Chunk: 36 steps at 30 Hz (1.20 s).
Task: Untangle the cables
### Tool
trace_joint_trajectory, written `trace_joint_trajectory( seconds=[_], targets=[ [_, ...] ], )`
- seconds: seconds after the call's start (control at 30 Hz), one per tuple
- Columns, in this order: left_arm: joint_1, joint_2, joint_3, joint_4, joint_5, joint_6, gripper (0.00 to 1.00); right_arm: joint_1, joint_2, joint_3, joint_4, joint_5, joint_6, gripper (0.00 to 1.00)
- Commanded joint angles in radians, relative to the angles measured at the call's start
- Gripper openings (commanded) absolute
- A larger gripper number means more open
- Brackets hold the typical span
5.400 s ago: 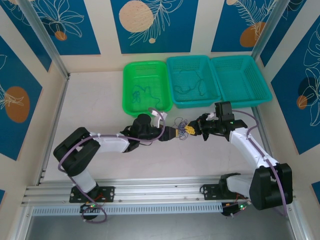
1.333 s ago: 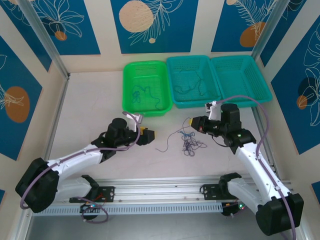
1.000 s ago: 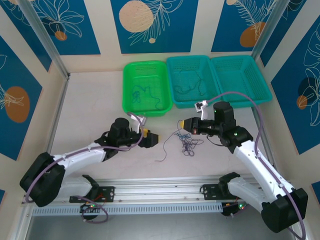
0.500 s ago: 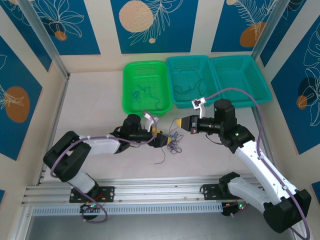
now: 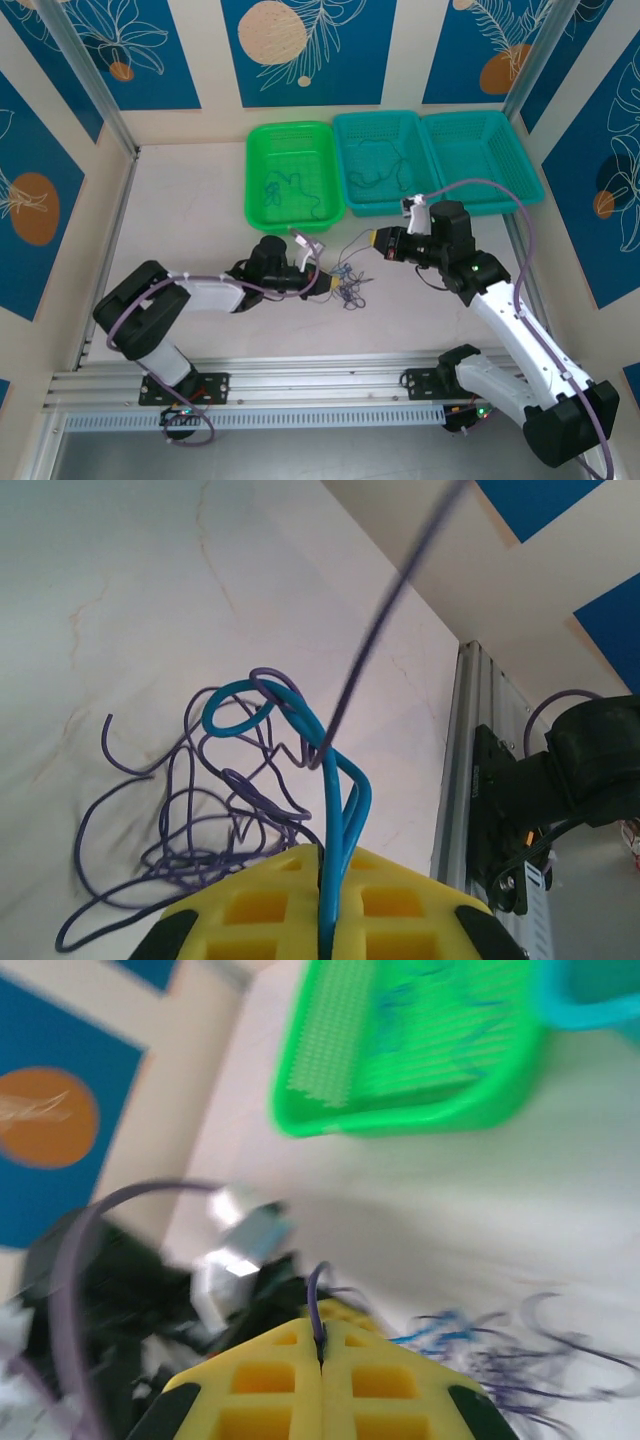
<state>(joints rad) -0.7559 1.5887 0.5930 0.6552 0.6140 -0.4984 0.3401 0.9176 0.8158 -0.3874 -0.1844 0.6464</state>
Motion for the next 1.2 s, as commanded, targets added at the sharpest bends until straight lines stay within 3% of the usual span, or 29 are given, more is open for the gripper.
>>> trace_joint_trajectory(
  seconds=[0.0,0.1,0.17,0.23,0.27,0.37,0.43,0.57,0.77,0.9,1.03,1.17],
  targets=[
    [-0.003,-0.083,-0.033,0.014,-0.044,0.005,0.00,-0.115,-0.011,-0.091,-0.098,0.168,0.084,0.00],
    [-0.003,-0.141,-0.048,-0.055,-0.080,0.033,0.00,-0.300,-0.030,-0.199,-0.135,0.179,0.159,0.00],
    [-0.003,-0.173,-0.056,-0.104,-0.103,0.055,0.00,-0.420,-0.060,-0.267,-0.122,0.114,0.167,0.00],
    [-0.003,-0.196,-0.066,-0.132,-0.121,0.067,0.00,-0.481,-0.100,-0.312,-0.104,0.051,0.153,0.00],
    [-0.002,-0.204,-0.072,-0.137,-0.128,0.067,0.00,-0.481,-0.122,-0.326,-0.083,0.013,0.138,0.05],
    [-0.003,-0.197,-0.070,-0.127,-0.125,0.061,0.00,-0.393,-0.177,-0.345,-0.015,-0.089,0.088,0.30],
    [-0.003,-0.180,-0.060,-0.108,-0.115,0.050,0.00,-0.276,-0.210,-0.326,-0.034,-0.025,0.039,0.54],
    [-0.003,-0.151,-0.039,-0.083,-0.096,0.033,0.00,-0.008,-0.285,-0.322,0.008,0.143,-0.060,0.80],
    [-0.003,-0.147,-0.023,-0.097,-0.091,0.035,0.00,0.284,-0.246,-0.488,0.409,0.287,-0.154,0.84],
    [-0.004,-0.157,-0.030,-0.102,-0.090,0.035,0.00,0.450,-0.134,-0.648,0.818,0.373,-0.434,0.87],
    [-0.004,-0.159,-0.034,-0.089,-0.080,0.030,0.00,0.465,0.051,-0.593,0.891,0.341,-0.566,0.86],
    [-0.005,-0.167,-0.034,-0.073,-0.068,0.024,0.00,0.453,0.266,-0.575,1.120,0.315,-0.583,0.84]
  ],
)
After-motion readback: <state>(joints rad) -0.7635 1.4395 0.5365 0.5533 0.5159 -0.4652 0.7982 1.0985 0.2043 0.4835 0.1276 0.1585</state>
